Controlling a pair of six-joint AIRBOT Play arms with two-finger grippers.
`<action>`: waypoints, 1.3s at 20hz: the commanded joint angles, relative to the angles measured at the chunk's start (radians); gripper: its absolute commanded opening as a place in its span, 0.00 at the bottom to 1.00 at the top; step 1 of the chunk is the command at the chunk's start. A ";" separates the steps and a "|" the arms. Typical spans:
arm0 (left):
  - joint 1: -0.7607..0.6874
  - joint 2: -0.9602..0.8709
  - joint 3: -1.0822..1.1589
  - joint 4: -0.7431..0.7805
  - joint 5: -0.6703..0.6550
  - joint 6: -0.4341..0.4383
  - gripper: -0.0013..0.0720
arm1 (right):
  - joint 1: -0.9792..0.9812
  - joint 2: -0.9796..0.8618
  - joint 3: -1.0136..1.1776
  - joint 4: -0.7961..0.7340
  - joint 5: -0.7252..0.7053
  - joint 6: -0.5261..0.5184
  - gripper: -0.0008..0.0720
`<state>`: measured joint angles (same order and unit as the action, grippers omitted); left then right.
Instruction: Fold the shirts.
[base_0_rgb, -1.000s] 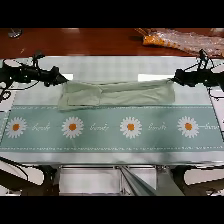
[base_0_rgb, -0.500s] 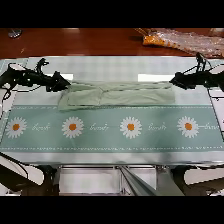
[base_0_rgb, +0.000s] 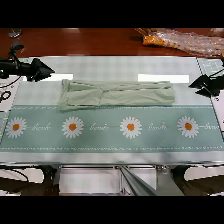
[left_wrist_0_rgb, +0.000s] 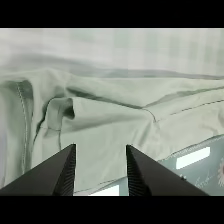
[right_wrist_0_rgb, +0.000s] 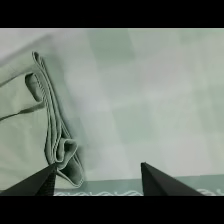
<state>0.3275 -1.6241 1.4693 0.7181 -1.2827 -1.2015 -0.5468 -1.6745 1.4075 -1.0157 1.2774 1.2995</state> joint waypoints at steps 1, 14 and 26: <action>-0.021 0.041 0.002 0.000 -0.013 0.015 0.56 | -0.018 -0.067 -0.040 0.125 0.067 0.002 0.84; -0.116 0.042 0.002 -0.001 -0.020 0.018 0.05 | 0.307 -0.119 -0.019 0.172 -0.099 -0.080 0.04; -0.582 0.121 0.002 0.056 0.134 -0.122 0.04 | 0.425 0.429 0.077 -0.031 0.045 0.068 0.04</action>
<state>-0.1135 -1.5158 1.4704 0.7315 -1.2263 -1.2510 -0.1699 -1.3411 1.4780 -0.9714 1.2652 1.3136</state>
